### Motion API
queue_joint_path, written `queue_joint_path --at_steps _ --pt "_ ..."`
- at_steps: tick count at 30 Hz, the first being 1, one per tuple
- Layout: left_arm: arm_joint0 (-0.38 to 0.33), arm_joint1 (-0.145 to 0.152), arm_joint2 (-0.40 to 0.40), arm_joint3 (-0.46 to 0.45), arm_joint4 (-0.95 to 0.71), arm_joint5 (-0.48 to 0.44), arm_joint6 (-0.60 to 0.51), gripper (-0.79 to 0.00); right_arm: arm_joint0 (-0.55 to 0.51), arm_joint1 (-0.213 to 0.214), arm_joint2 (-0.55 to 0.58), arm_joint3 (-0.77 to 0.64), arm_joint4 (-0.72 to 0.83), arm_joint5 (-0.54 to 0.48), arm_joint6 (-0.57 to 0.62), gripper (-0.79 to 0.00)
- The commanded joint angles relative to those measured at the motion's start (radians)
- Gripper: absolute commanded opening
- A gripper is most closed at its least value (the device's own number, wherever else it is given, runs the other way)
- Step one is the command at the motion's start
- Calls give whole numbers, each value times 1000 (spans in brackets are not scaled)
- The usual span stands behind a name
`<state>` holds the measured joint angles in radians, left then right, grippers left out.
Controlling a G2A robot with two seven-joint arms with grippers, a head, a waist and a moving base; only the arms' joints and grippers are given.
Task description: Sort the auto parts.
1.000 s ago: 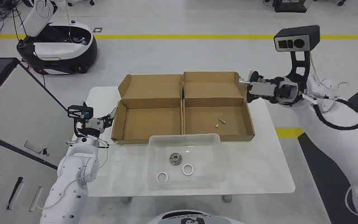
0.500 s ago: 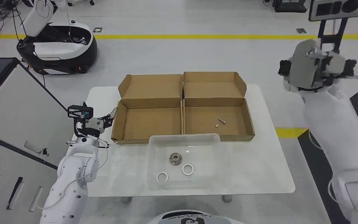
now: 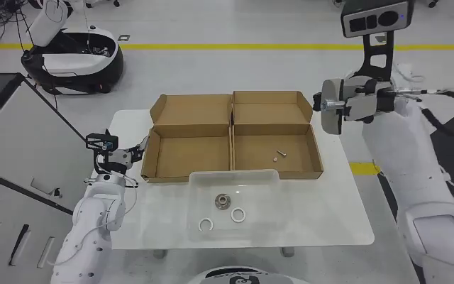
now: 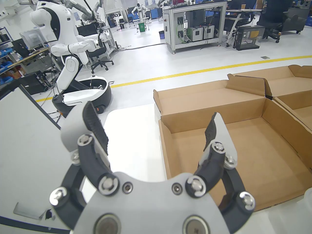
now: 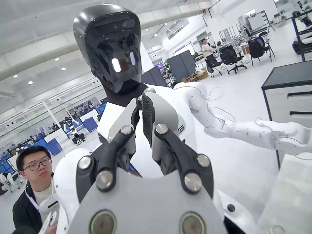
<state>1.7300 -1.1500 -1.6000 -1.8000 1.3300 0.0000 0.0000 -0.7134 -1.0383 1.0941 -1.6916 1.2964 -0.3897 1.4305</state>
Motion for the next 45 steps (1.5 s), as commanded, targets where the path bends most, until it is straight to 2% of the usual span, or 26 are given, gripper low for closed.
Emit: queue_joint_path --at_steps 1,10,23,33,39,45 --pt "0 0 0 0 0 0 0 0 10 -12 -6 3 -9 0 1 -785" --pt "0 0 0 0 0 0 0 0 41 -67 -25 13 -1 13 13 -785" --pt "0 0 0 0 0 0 0 0 41 -67 -25 13 -1 13 13 -785" --pt "0 0 0 0 0 0 0 0 9 -62 9 -49 -192 117 -53 -785" --pt "0 0 0 0 0 0 0 0 -12 -68 21 -73 -163 117 -68 -785" --pt "0 0 0 0 0 0 0 0 -33 -83 24 -88 -57 83 -78 -785"
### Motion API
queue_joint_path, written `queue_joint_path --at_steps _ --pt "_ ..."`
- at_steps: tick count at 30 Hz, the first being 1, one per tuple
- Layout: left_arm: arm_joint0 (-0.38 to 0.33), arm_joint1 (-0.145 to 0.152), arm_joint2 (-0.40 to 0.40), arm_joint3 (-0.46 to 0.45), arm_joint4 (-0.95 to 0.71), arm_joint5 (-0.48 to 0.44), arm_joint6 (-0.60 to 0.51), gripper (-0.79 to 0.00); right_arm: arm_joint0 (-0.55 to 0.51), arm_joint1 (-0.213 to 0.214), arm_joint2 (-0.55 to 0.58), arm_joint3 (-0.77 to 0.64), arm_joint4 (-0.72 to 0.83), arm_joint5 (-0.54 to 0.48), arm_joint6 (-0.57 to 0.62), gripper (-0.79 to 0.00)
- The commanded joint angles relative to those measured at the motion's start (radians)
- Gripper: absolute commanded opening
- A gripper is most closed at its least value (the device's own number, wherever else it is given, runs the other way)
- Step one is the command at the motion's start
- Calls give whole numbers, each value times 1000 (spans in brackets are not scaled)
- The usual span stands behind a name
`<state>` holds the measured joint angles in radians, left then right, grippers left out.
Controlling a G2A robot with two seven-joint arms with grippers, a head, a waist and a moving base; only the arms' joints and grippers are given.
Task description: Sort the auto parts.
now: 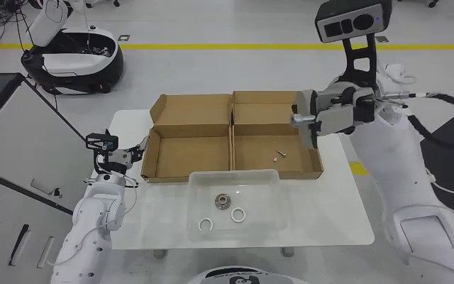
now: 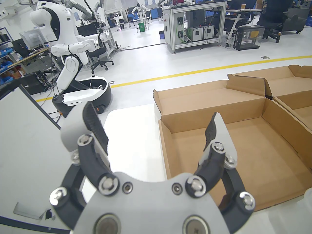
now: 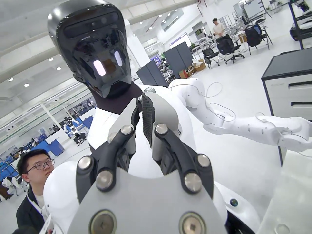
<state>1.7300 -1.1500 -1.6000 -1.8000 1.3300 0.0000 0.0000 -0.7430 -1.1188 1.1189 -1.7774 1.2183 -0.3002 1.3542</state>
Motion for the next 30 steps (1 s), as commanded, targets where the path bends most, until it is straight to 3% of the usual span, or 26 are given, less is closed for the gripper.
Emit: queue_joint_path --at_steps 1,9,24,30 --pt "0 0 0 0 0 0 0 0 -8 -6 -1 -5 44 -15 -3 -785" --pt "0 0 0 0 0 0 0 0 -38 -28 0 -14 145 -53 -13 -785" --pt "0 0 0 0 0 0 0 0 -44 -23 44 -23 -111 102 -44 -785" --pt "0 0 0 0 0 0 0 0 -53 -23 57 -37 -134 136 -53 -785"
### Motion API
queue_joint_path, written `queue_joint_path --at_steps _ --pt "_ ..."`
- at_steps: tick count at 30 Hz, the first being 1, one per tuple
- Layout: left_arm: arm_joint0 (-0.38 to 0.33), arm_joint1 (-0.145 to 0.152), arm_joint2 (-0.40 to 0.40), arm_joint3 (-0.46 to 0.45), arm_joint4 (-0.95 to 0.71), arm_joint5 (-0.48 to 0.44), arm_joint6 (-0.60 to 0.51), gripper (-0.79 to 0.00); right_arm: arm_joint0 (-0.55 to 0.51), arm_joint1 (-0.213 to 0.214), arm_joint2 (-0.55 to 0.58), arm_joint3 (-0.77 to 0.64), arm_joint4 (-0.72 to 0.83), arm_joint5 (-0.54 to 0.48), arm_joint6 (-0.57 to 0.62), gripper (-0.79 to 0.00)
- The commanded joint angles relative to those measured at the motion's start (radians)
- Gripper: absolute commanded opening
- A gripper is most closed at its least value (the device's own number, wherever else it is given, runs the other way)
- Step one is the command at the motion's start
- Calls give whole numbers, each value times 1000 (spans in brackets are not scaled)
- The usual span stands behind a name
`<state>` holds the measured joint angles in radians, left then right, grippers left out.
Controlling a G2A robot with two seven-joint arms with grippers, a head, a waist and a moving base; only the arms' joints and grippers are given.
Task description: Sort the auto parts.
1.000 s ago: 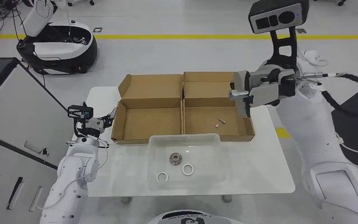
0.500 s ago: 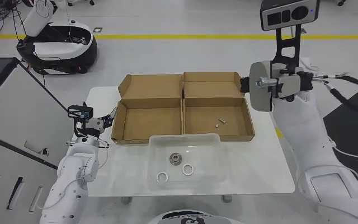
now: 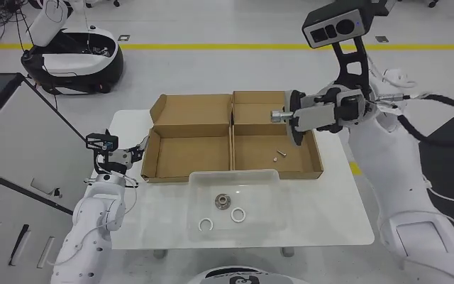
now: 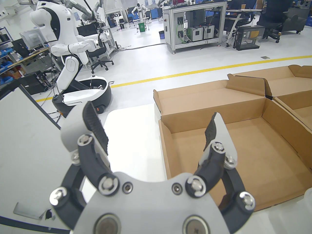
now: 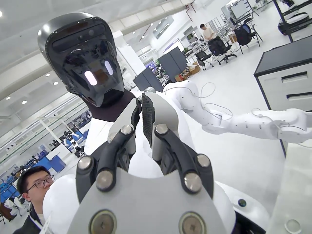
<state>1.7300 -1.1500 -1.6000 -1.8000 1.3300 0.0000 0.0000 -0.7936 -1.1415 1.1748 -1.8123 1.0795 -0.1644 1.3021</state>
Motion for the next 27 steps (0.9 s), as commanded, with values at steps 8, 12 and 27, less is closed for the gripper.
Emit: queue_joint_path --at_steps 8,12,27 --pt "0 0 0 0 0 0 0 0 -24 -15 5 -6 121 -41 -9 -785" --pt "0 0 0 0 0 0 0 0 -28 -25 -2 -5 169 -65 -8 -785" --pt "0 0 0 0 0 0 0 0 -23 -40 4 11 122 -41 -13 -785"
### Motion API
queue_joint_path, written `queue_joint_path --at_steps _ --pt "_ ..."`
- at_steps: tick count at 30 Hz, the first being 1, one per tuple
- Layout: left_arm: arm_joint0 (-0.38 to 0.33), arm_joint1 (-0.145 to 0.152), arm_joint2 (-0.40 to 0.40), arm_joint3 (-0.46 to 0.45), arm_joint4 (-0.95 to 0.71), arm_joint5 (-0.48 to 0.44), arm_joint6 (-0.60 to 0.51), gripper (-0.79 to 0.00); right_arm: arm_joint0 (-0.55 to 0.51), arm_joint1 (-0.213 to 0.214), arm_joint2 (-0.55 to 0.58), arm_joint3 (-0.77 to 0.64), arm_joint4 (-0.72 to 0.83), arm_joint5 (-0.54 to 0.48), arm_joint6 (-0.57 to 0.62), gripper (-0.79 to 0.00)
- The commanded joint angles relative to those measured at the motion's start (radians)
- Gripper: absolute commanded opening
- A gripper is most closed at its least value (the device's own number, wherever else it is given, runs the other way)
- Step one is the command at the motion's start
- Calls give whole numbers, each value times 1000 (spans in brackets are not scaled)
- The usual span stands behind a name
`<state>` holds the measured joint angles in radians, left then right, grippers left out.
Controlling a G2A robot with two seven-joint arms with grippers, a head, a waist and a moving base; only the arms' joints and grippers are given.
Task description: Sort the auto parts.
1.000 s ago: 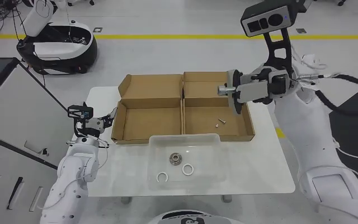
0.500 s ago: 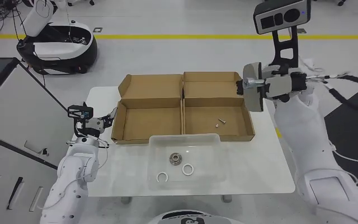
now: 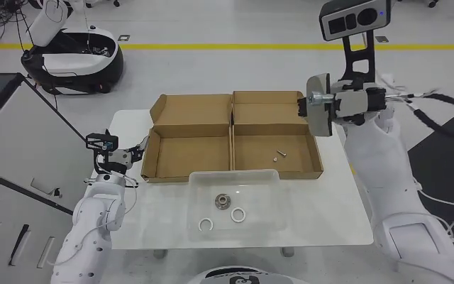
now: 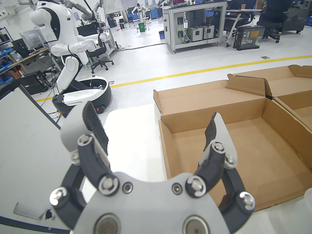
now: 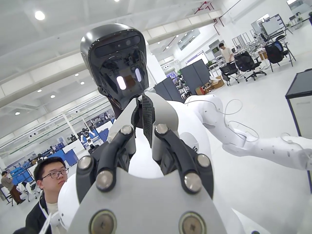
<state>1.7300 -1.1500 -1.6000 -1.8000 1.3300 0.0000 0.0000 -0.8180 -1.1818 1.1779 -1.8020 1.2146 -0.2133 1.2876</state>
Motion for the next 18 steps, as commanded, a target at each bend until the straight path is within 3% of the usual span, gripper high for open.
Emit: queue_joint_path --at_steps 1,18 --pt "0 0 0 0 0 0 0 0 2 0 3 2 -21 15 2 -785" --pt "0 0 0 0 0 0 0 0 -4 -3 16 -5 -49 37 8 -785"
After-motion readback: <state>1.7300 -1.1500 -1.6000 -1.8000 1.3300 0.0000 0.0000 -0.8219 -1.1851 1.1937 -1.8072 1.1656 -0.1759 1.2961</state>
